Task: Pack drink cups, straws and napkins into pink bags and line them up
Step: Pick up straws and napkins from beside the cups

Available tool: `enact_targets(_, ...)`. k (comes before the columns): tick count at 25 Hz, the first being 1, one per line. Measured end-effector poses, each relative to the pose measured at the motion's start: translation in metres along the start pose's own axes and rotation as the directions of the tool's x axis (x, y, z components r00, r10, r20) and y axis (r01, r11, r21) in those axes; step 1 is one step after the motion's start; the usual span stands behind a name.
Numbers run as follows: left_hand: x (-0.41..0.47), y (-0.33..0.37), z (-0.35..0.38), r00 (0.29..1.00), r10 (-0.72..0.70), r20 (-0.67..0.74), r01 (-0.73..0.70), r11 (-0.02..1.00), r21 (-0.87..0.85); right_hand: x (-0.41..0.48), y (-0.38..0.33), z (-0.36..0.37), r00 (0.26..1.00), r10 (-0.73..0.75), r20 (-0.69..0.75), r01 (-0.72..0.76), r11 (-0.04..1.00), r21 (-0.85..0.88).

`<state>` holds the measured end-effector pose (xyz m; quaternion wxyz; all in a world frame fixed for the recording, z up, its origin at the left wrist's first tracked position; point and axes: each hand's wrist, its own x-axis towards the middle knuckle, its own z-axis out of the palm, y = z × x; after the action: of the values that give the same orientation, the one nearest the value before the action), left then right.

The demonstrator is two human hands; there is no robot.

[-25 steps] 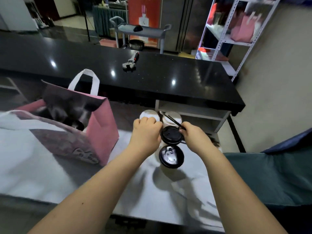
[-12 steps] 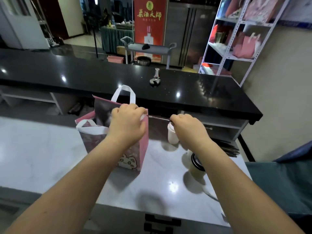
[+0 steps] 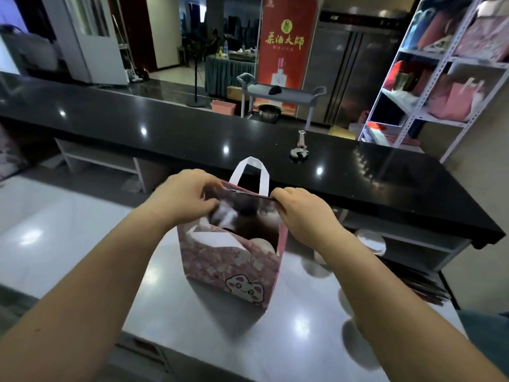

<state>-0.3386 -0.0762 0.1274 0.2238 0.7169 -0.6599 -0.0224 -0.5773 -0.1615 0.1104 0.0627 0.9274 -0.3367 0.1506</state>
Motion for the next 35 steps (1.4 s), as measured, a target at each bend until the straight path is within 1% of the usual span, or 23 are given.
enact_targets(2, 0.015, -0.026, 0.006, 0.996, 0.034, 0.084, -0.031, 0.999, -0.044, 0.021, -0.015, 0.004, 0.995, 0.092, -0.032, -0.085, 0.978, 0.189)
enact_targets(3, 0.023, -0.036, 0.011, 0.992, 0.048, 0.116, -0.042, 0.998, -0.051, 0.030, -0.022, 0.007, 0.989, 0.143, -0.047, -0.121, 0.940, 0.320)
enact_targets(5, 0.040, -0.058, 0.021, 0.974, 0.091, 0.205, -0.084, 0.996, -0.043, 0.051, -0.041, 0.017, 0.974, 0.221, -0.053, -0.155, 0.818, 0.553)
enact_targets(7, 0.053, -0.074, 0.030, 0.939, 0.164, 0.301, -0.150, 0.986, -0.069, 0.067, -0.059, 0.032, 0.976, 0.218, -0.025, -0.144, 0.720, 0.679)
enact_targets(9, 0.061, -0.085, 0.035, 0.906, 0.268, 0.327, -0.224, 0.960, -0.166, 0.078, -0.068, 0.048, 0.974, 0.217, 0.067, -0.192, 0.629, 0.753)
enact_targets(10, 0.063, -0.089, 0.038, 0.894, 0.309, 0.325, -0.251, 0.946, -0.207, 0.081, -0.067, 0.055, 0.966, 0.228, 0.121, -0.239, 0.614, 0.752)
enact_targets(11, 0.064, -0.093, 0.040, 0.886, 0.322, 0.334, -0.251, 0.938, -0.237, 0.081, -0.062, 0.060, 0.954, 0.250, 0.165, -0.290, 0.635, 0.716)
enact_targets(12, 0.063, -0.097, 0.042, 0.882, 0.315, 0.352, -0.229, 0.937, -0.265, 0.079, -0.055, 0.065, 0.938, 0.280, 0.205, -0.345, 0.687, 0.639)
enact_targets(13, 0.064, -0.101, 0.043, 0.878, 0.309, 0.366, -0.208, 0.934, -0.291, 0.076, -0.048, 0.070, 0.914, 0.324, 0.244, -0.406, 0.746, 0.528)
enact_targets(15, 0.065, -0.106, 0.043, 0.876, 0.312, 0.367, -0.191, 0.924, -0.330, 0.069, -0.039, 0.078, 0.849, 0.415, 0.328, -0.496, 0.841, 0.219)
enact_targets(17, 0.064, -0.106, 0.042, 0.886, 0.318, 0.338, -0.216, 0.927, -0.307, 0.072, -0.038, 0.086, 0.785, 0.474, 0.399, -0.502, 0.864, -0.040)
enact_targets(18, 0.064, -0.104, 0.042, 0.898, 0.330, 0.290, -0.260, 0.932, -0.253, 0.076, -0.040, 0.087, 0.767, 0.478, 0.428, -0.483, 0.869, -0.105)
enact_targets(19, 0.064, -0.100, 0.042, 0.910, 0.347, 0.226, -0.315, 0.935, -0.165, 0.081, -0.043, 0.085, 0.764, 0.468, 0.444, -0.468, 0.876, -0.118)
enact_targets(21, 0.062, -0.087, 0.041, 0.912, 0.391, 0.126, -0.399, 0.916, 0.045, 0.087, -0.045, 0.078, 0.752, 0.472, 0.460, -0.514, 0.857, -0.038)
enact_targets(22, 0.061, -0.079, 0.041, 0.908, 0.407, 0.101, -0.417, 0.901, 0.122, 0.085, -0.046, 0.073, 0.773, 0.454, 0.443, -0.511, 0.859, 0.012)
enact_targets(23, 0.060, -0.071, 0.041, 0.903, 0.421, 0.082, -0.429, 0.887, 0.171, 0.081, -0.048, 0.067, 0.798, 0.424, 0.428, -0.490, 0.870, 0.050)
enact_targets(24, 0.059, -0.063, 0.042, 0.898, 0.434, 0.065, -0.438, 0.878, 0.194, 0.076, -0.050, 0.059, 0.797, 0.418, 0.437, -0.506, 0.856, 0.104)
enact_targets(26, 0.059, -0.045, 0.043, 0.891, 0.453, 0.037, -0.452, 0.874, 0.178, 0.063, -0.051, 0.037, 0.774, 0.391, 0.497, -0.544, 0.812, 0.209)
enact_targets(28, 0.060, -0.026, 0.043, 0.884, 0.468, 0.005, -0.465, 0.877, 0.121, 0.052, -0.050, 0.014, 0.768, 0.400, 0.501, -0.578, 0.769, 0.272)
enact_targets(30, 0.057, 0.001, 0.047, 0.862, 0.506, -0.008, -0.504, 0.860, 0.076, 0.032, -0.044, -0.008, 0.782, 0.465, 0.415, -0.596, 0.754, 0.277)
enact_targets(32, 0.052, 0.035, 0.055, 0.829, 0.559, 0.005, -0.558, 0.828, 0.055, 0.004, -0.036, -0.022, 0.782, 0.554, 0.284, -0.614, 0.763, 0.201)
enact_targets(35, 0.041, 0.093, 0.070, 0.784, 0.620, 0.036, -0.621, 0.784, 0.019, -0.048, -0.019, -0.034, 0.718, 0.679, 0.153, -0.693, 0.717, 0.071)
